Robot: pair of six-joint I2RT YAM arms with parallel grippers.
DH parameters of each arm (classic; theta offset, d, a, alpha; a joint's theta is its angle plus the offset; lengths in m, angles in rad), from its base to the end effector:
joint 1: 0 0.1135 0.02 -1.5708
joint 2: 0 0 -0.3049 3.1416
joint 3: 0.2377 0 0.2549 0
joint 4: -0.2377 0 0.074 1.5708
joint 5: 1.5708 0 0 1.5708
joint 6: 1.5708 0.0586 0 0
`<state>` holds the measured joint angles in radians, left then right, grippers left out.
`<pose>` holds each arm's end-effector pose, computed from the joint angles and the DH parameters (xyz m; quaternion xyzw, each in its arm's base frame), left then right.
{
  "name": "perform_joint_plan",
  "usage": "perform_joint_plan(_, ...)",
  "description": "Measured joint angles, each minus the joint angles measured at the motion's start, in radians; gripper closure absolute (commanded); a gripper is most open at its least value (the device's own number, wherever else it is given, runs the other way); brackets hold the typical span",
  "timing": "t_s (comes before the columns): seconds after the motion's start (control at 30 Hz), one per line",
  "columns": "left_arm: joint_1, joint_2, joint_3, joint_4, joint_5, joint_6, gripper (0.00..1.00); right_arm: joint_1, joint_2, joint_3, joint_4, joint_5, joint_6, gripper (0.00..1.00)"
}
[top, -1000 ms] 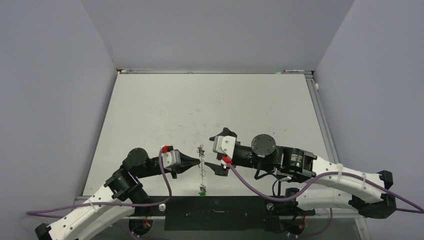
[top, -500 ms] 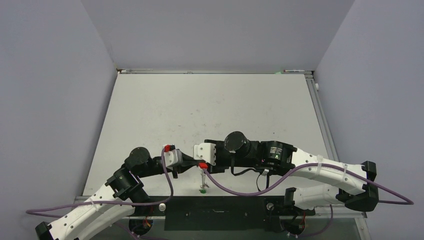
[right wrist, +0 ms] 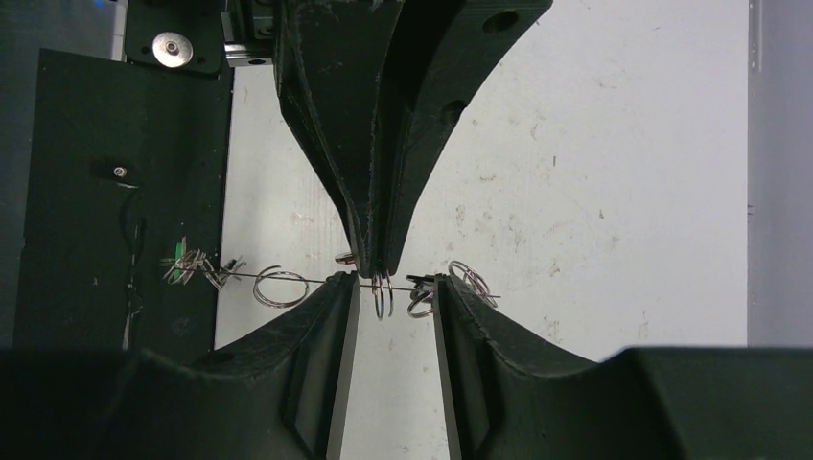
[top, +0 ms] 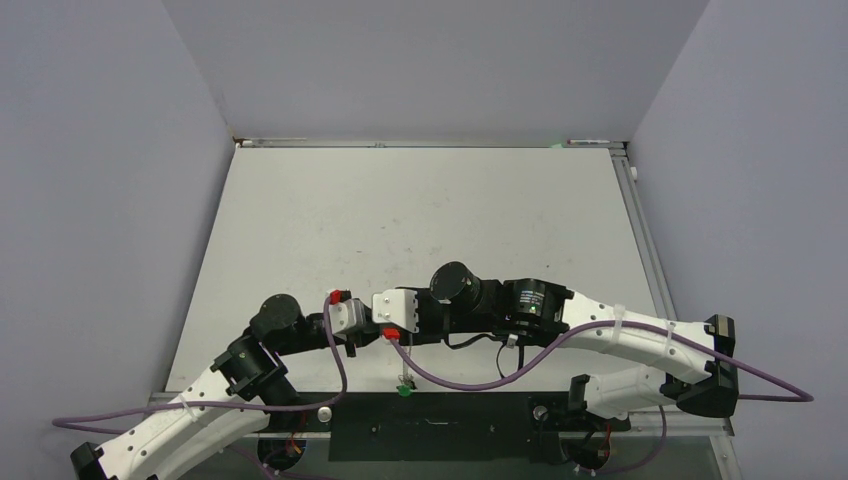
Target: Put the keys on the keyring
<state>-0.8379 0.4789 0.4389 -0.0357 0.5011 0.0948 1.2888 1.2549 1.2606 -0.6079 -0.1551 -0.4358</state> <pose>0.0623 -0.1113 0.2946 0.4700 0.5588 -0.4085 0.5477 0.0696 0.2728 0.3900 -0.6935 0.5467 0.2544 0.3942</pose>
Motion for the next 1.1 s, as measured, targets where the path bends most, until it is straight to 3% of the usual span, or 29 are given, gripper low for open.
perform_joint_plan(0.9,-0.007,-0.010,0.000,0.000,-0.008,0.006,1.00,-0.021,0.003,-0.013,0.004,-0.034,-0.002,0.72)
perform_joint_plan(1.03,-0.008,-0.010,0.000,0.000,-0.008,0.007,1.00,-0.024,0.004,-0.013,0.004,-0.043,-0.003,0.93)
perform_joint_plan(1.1,-0.008,-0.010,0.000,0.000,-0.011,0.007,1.00,-0.026,0.004,-0.013,0.003,-0.047,-0.002,0.95)
